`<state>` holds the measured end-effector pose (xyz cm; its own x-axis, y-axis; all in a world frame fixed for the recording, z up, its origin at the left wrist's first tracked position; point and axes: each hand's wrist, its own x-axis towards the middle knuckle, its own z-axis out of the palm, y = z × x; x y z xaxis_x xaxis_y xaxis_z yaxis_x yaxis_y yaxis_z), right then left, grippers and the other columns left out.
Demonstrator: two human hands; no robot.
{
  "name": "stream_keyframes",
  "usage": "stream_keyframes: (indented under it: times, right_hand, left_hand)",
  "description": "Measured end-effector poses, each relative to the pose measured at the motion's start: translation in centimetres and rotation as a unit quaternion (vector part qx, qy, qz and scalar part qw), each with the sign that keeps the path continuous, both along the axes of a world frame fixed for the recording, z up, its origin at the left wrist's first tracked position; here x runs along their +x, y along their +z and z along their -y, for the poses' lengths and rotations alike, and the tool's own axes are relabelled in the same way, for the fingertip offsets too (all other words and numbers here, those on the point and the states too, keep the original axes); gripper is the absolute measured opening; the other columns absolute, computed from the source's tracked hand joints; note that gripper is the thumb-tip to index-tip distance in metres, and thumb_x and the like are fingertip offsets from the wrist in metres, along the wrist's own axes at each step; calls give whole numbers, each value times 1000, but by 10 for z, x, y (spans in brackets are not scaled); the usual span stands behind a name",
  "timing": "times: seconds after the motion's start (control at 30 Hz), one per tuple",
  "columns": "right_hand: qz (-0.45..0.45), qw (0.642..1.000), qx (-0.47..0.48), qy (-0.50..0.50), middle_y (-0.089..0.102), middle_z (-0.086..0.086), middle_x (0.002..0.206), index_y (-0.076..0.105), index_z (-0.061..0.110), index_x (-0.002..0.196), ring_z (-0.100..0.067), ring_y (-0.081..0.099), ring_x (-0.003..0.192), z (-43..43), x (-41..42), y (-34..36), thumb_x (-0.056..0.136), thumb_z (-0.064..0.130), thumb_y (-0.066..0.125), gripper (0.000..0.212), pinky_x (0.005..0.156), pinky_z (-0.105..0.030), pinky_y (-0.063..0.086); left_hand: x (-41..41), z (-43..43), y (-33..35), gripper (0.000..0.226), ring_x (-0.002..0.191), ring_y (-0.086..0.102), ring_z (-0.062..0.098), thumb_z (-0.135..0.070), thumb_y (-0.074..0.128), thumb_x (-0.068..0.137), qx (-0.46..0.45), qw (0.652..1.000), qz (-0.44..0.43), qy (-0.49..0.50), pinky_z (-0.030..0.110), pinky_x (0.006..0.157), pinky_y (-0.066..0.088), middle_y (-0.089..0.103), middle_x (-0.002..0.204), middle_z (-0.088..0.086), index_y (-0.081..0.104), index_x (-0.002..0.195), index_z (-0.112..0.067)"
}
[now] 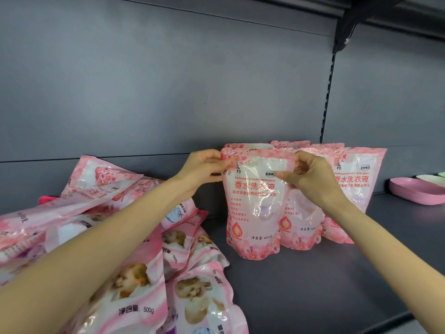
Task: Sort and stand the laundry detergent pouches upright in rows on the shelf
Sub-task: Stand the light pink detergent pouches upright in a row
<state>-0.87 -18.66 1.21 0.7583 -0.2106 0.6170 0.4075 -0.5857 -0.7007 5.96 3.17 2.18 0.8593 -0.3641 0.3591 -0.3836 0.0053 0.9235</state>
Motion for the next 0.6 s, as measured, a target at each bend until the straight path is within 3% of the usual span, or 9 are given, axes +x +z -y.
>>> stream_keyframes:
  times: [0.07, 0.13, 0.2, 0.27, 0.43, 0.5, 0.6]
  right_hand:
    - [-5, 1000, -5, 0, 46, -16, 63, 46, -5, 72, -27, 50, 58, 1, -1, 0, 74, 13, 77, 36, 63, -39, 55]
    - [1, 1000, -11, 0, 50, -9, 65, 51, 10, 75, -21, 53, 57, -1, -3, 0, 76, 12, 75, 24, 58, -27, 54]
    - [13, 999, -36, -23, 54, 0, 77, 56, 15, 95, -13, 55, 64, -2, -7, 2, 78, 14, 73, 24, 57, -14, 51]
    - [19, 995, -85, -58, 55, 4, 94, 53, 17, 117, -14, 55, 80, -2, -11, 3, 83, 18, 69, 38, 60, -6, 43]
    - [-46, 989, -142, -3, 46, 13, 130, 25, 25, 144, -9, 47, 116, -6, -29, -11, 87, 39, 57, 67, 91, -27, 42]
    - [-65, 981, -182, -29, 24, 11, 152, 9, 26, 150, -10, 27, 138, -7, -36, -19, 85, 52, 47, 80, 108, -35, 34]
    - [-40, 959, -261, -99, -3, 12, 158, -1, 26, 150, -7, 5, 144, -19, -53, -21, 84, 58, 35, 82, 109, -34, 29]
  left_hand:
    - [-1, -3, 0, 10, 88, 67, 11, -12, 60, 88, 5, 1000, -6, -17, 24, 79, 56, 69, 96, 3, 65, 95, -7]
    - [-1, -6, 0, 12, 91, 67, 11, -14, 57, 91, 11, 1000, -9, -24, 24, 80, 56, 69, 98, 1, 65, 99, -10]
    - [-4, -11, 1, 17, 97, 66, 13, -17, 53, 93, 30, 999, -7, -21, 26, 84, 54, 68, 104, 1, 63, 106, -12]
    - [-8, -17, 3, 23, 106, 62, 14, -20, 49, 95, 69, 998, 3, -2, 27, 88, 52, 65, 112, 0, 60, 115, -13]
    - [-24, -47, 6, 36, 116, 49, 3, -35, 42, 97, 246, 963, 90, 70, 19, 96, 36, 53, 132, -8, 49, 130, -25]
    - [-36, -61, 3, 43, 118, 43, -1, -43, 38, 95, 308, 939, 123, 94, 16, 97, 29, 48, 138, -12, 46, 134, -27]
    - [-58, -79, 2, 52, 133, 34, 7, -49, 33, 94, 403, 883, 191, 144, 23, 108, 24, 38, 146, -11, 37, 141, -27]
